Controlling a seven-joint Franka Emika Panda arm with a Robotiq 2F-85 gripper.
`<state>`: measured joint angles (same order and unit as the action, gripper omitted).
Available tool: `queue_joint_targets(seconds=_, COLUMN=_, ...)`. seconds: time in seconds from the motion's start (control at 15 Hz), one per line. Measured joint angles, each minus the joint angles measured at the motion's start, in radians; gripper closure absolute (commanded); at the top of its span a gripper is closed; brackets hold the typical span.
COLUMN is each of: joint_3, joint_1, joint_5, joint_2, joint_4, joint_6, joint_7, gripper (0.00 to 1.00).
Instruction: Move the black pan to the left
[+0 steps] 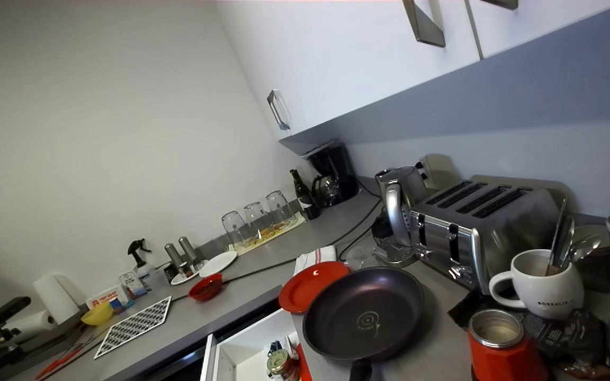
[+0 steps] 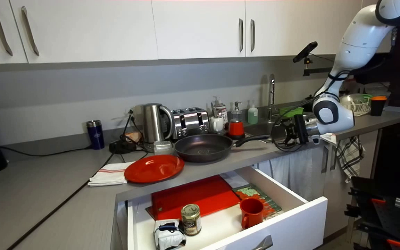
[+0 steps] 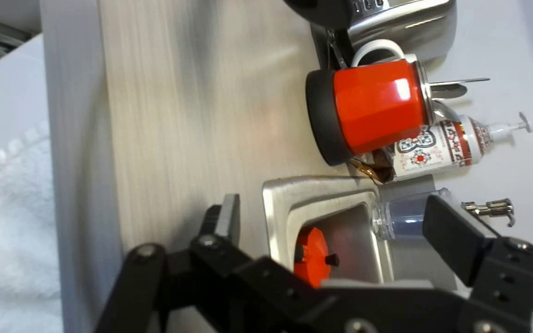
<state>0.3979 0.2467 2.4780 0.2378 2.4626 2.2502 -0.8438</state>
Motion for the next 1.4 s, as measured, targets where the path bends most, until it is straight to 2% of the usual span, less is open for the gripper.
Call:
queue_joint_targets(seconds=0.4, joint_3=0.006, joint_1=-0.001, joint_5=-0.111, joint_2=-0.207, joint_4=0.063, joint_6=0.09, joint_7=-0.19, gripper=0.0)
queue_joint_targets(seconds=0.73, joint_3=-0.06, joint_1=0.027, joint_5=-0.2, joint_2=-0.455, joint_4=0.15, joint_6=0.231, joint_7=-0.337, gripper=0.0)
queue_joint_targets(seconds=1.0, joint_3=-0.194, joint_1=0.046, joint_5=-0.394, joint_2=-0.657, joint_4=0.228, joint_6=0.389, joint_7=-0.314, gripper=0.0)
queue_joint_targets(seconds=1.2, joint_3=-0.334, joint_1=0.031, joint_5=-0.554, joint_2=-0.779, joint_4=0.287, joint_6=0.504, joint_7=-0.21, gripper=0.0)
queue_joint_targets(seconds=1.4, joint_3=-0.453, joint_1=-0.023, joint_5=-0.73, joint_2=-0.847, joint_4=0.33, joint_6=0.587, joint_7=-0.066, gripper=0.0)
